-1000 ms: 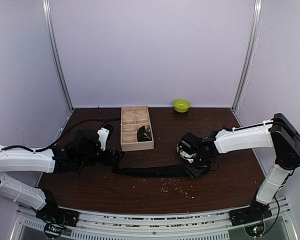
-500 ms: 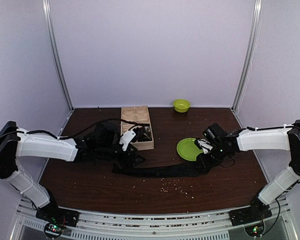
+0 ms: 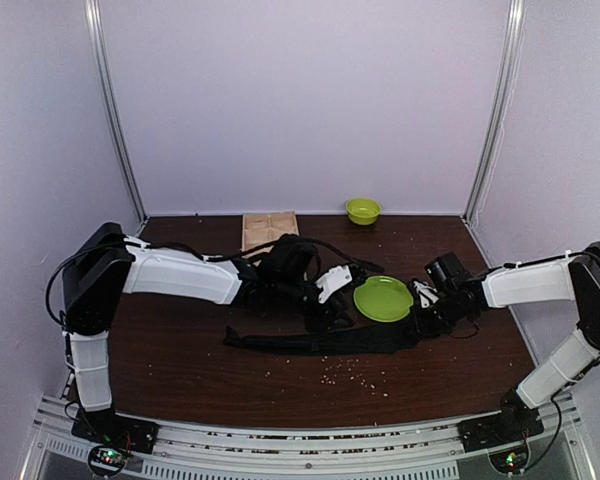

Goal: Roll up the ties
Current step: Adjust the tie at the center of the board.

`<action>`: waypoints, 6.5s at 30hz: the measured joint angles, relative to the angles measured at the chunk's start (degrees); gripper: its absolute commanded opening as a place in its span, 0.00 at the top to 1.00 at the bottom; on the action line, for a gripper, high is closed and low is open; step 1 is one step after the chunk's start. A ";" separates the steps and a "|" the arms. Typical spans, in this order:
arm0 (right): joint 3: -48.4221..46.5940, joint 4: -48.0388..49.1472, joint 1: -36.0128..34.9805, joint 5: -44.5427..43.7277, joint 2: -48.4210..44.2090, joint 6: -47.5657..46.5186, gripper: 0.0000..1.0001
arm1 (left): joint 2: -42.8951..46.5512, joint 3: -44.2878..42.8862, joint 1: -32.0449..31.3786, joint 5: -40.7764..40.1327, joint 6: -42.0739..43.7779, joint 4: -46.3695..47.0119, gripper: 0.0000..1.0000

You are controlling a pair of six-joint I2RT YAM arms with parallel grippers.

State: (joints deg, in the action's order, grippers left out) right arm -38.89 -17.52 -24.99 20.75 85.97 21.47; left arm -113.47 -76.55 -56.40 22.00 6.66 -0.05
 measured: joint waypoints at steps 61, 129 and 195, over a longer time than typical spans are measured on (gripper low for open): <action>5.40 0.61 2.29 0.87 -5.18 2.36 0.91 | -15.76 -12.81 -3.52 -3.98 -2.40 -8.17 0.38; 1.57 -6.86 -9.81 -6.60 -11.76 10.43 0.83 | 13.09 20.55 5.84 -9.18 -8.94 -1.33 0.28; -11.89 8.37 -23.39 8.98 7.56 10.45 0.82 | 16.33 38.18 1.64 -6.69 -3.19 16.33 0.12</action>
State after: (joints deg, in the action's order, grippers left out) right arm -50.78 -9.15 -48.38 29.74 93.54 31.92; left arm -97.14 -38.37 -54.76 15.31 3.46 16.27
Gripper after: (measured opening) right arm 0.194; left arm 0.907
